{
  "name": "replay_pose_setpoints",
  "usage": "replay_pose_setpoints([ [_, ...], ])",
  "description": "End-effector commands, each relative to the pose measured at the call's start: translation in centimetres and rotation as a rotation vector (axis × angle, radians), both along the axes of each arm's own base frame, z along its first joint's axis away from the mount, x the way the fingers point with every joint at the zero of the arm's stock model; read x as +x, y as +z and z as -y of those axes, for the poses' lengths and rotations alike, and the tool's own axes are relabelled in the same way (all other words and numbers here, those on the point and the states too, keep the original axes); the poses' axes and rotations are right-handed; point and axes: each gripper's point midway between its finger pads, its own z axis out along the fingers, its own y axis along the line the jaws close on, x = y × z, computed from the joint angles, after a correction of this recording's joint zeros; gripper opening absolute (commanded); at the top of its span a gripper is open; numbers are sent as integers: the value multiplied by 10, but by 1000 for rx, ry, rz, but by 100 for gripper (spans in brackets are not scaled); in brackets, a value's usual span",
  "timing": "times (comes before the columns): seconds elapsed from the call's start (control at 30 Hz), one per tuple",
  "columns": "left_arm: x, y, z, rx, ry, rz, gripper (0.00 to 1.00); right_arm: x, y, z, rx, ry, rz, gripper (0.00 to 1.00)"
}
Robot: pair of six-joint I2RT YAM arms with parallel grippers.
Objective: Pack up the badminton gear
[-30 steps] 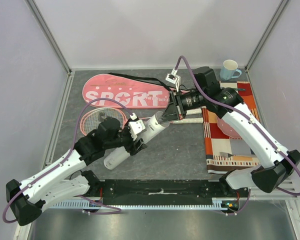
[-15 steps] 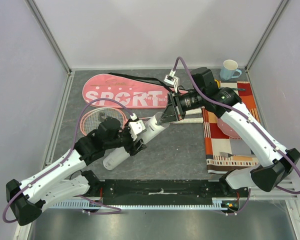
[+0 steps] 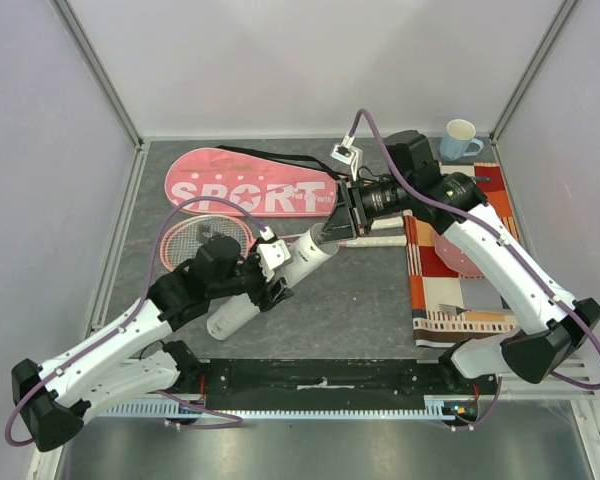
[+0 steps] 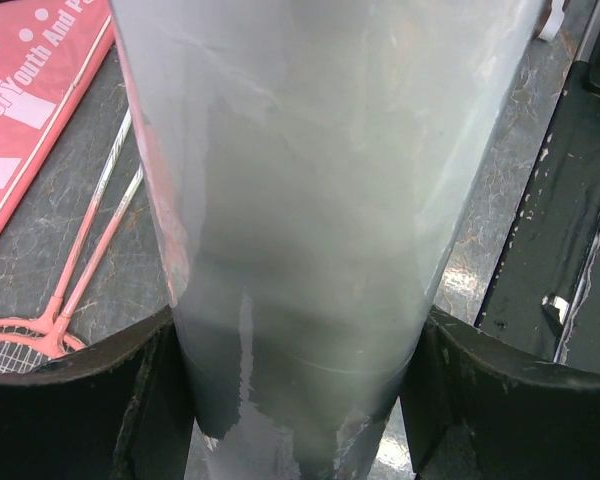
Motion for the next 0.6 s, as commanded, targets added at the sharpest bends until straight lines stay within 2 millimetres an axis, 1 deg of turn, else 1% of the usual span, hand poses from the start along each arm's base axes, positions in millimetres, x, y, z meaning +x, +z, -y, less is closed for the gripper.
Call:
replay_pose_setpoints([
  [0.0,6,30,8,-73,-19,97,16,14,17,0,33,-38,59,34],
  [0.1,5,30,9,-76,-22,96,16,18,15,0,33,-44,56,35],
  [0.27,5,30,9,-76,-23,95,16,30,17,0,33,-84,58,36],
  [0.4,5,31,9,-80,-22,97,16,37,11,2,23,-103,49,36],
  [0.43,5,31,9,-80,-22,97,16,38,8,2,20,-105,45,34],
  [0.57,5,31,9,-78,-23,98,16,39,6,4,15,-116,50,27],
])
